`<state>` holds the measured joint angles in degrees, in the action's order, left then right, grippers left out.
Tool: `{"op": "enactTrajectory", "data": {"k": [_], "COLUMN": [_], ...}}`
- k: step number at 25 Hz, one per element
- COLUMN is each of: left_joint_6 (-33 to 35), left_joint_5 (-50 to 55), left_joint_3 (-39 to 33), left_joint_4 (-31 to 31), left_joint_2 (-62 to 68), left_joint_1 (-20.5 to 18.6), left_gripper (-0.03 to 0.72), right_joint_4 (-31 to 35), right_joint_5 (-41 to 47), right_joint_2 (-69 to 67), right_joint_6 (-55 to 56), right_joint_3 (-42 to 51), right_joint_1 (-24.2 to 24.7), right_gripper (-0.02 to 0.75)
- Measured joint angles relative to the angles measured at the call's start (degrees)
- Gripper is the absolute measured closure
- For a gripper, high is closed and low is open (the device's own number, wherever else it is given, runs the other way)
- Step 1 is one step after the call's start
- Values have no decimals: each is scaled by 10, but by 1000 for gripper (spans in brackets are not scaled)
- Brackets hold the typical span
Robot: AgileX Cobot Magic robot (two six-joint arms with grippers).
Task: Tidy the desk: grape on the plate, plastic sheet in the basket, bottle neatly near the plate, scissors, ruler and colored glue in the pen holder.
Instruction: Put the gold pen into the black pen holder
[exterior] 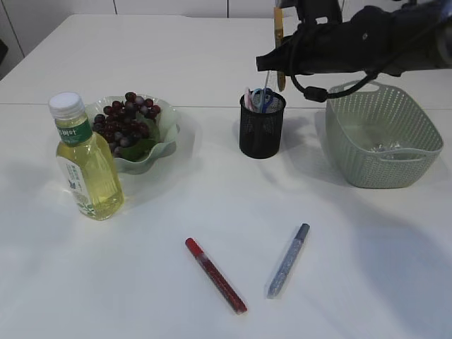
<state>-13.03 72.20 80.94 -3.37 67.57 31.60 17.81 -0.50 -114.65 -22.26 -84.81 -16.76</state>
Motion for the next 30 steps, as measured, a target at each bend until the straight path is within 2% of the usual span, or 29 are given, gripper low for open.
{"op": "enactTrajectory", "data": {"k": [8, 17, 20, 26, 30], "left_joint_6": [0, 0, 0, 0, 0], "left_joint_5": [0, 0, 0, 0, 0], "left_joint_3": [0, 0, 0, 0, 0], "left_joint_4": [3, 5, 6, 7, 8], "left_joint_2": [0, 0, 0, 0, 0], "left_joint_1": [0, 0, 0, 0, 0], "left_gripper": [377, 391, 391, 391, 392], "right_joint_4": [1, 6, 6, 6, 6], "right_joint_5": [-19, -6, 5, 30, 80], "right_joint_2": [-66, -73, -73, -73, -73], "right_joint_6": [0, 0, 0, 0, 0], "right_joint_3": [-45, -49, -50, -50, -63], "right_joint_1": [-1, -1, -4, -20, -21], "right_gripper": [624, 606, 562, 388, 360]}}
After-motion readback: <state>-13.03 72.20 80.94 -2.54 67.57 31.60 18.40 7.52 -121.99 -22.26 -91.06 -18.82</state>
